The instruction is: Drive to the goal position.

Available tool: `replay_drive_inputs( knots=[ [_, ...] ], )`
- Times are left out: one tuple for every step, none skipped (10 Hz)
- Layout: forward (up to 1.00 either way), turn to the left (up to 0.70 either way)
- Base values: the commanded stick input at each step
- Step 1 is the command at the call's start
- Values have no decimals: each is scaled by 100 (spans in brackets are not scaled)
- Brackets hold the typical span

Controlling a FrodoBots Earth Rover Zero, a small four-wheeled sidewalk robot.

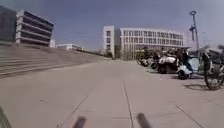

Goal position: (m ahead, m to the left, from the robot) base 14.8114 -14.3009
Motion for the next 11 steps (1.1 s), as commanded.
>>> replay_drive_inputs(
  knots=[
    [100, 0],
    [100, 0],
    [100, 0],
    [100, 0],
    [100, 0],
    [100, 0],
    [100, 0],
    [100, 0],
    [100, 0],
    [100, 0],
    [100, 0]
  ],
)
